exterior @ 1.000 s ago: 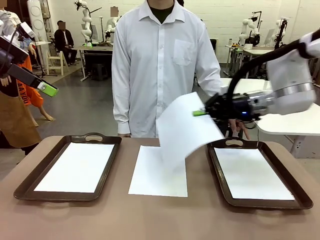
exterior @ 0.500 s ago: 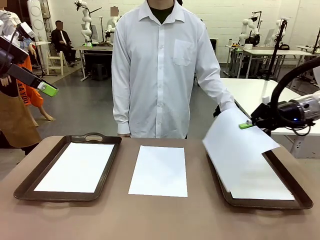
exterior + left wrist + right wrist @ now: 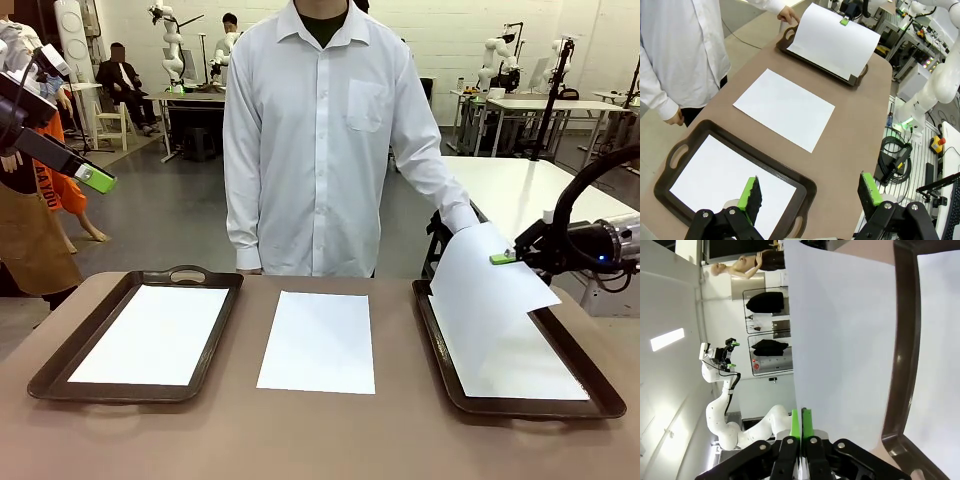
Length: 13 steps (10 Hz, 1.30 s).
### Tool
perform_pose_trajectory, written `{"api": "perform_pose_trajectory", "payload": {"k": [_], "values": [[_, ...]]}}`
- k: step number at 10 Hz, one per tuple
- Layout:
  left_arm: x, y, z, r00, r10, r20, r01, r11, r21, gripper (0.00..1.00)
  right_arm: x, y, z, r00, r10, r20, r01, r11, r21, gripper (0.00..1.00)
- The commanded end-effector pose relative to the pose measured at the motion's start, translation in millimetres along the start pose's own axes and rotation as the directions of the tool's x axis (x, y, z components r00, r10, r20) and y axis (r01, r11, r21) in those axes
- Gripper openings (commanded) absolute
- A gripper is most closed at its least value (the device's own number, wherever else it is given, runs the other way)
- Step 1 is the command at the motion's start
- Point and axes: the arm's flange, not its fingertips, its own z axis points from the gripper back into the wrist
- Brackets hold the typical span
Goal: Sort the A4 documents.
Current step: Place the A4 Paper in the designated Handle tray.
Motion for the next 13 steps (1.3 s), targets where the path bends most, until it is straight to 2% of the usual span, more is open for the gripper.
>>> {"api": "perform_pose_trajectory", "payload": {"k": [1,3,4,6,9,13], "values": [[0,-1,0,1.0,-0.005,-0.004,0.005,1.0,0.001,1.0,1,-11,-1,1.0,0.014,0.021,-0.015,0.999,0.052,0.01],[0,-1,0,1.0,-0.005,-0.004,0.005,1.0,0.001,1.0,2,-32,0,1.0,0.017,-0.005,-0.016,0.996,0.084,0.01],[0,-1,0,1.0,-0.005,-0.004,0.005,1.0,0.001,1.0,-1,-50,5,1.0,0.01,-0.017,-0.009,0.998,0.057,0.01],[0,-1,0,1.0,-0.005,-0.004,0.005,1.0,0.001,1.0,-7,-56,11,0.997,0.032,-0.065,-0.036,0.997,-0.063,0.01],[0,-1,0,1.0,-0.005,-0.004,0.005,1.0,0.001,1.0,-6,-58,16,0.995,0.051,-0.089,-0.075,0.952,-0.296,0.01],[0,-1,0,1.0,-0.005,-0.004,0.005,1.0,0.001,1.0,2,-62,7,0.997,0.071,-0.019,-0.071,0.854,-0.516,0.01]]}}
